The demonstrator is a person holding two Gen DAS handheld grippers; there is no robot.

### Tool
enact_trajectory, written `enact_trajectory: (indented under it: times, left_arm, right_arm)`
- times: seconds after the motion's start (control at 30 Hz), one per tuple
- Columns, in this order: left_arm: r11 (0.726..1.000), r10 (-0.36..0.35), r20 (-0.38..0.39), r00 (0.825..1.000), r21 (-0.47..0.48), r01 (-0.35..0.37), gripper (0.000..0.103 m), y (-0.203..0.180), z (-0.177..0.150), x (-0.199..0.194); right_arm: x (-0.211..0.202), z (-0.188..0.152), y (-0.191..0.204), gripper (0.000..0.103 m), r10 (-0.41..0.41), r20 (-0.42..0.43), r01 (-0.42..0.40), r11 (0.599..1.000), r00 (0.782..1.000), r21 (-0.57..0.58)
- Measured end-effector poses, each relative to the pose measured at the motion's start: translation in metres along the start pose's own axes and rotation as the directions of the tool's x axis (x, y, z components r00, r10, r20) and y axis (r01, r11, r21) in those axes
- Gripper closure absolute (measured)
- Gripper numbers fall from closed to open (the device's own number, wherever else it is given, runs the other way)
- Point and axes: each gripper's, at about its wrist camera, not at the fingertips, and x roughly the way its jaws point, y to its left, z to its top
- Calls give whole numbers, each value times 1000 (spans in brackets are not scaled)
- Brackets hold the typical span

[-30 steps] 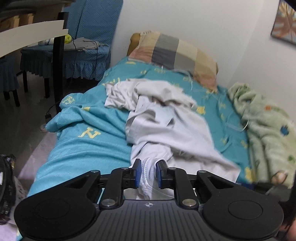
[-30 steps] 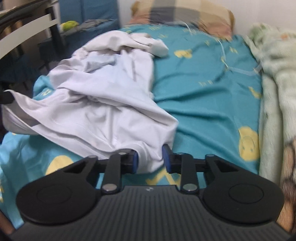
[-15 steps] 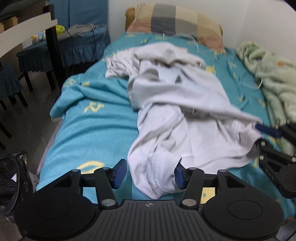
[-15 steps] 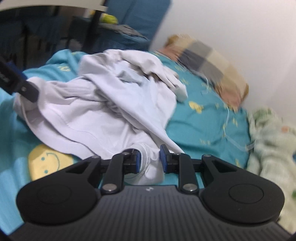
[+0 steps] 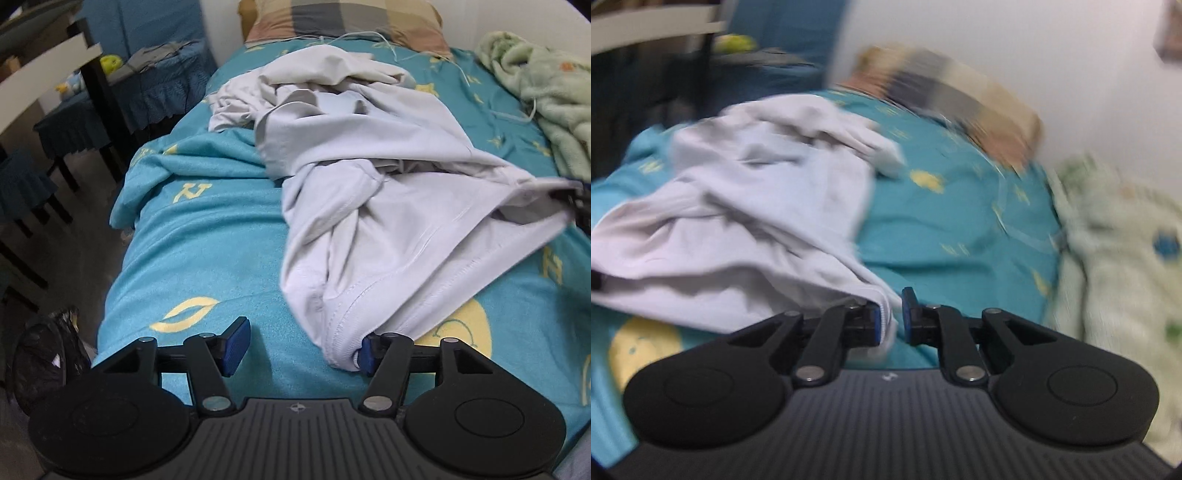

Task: Fold clothes
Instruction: 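Lift the white T-shirt high with both tools, shaking it out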

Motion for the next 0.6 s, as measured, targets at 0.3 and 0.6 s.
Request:
enact_trajectory:
  times: [0.3,0.6]
  left_arm:
    - [999,3,102,995,-44,1,94,6,7,-19]
    - [980,-38,469,882,-156,125,98,22,33,-90]
  right_arm:
    - [-21,-18,59,84,-11,178,81,915,984,-395]
    - [-53,13,29,98,-32,357,91,985,933,-150]
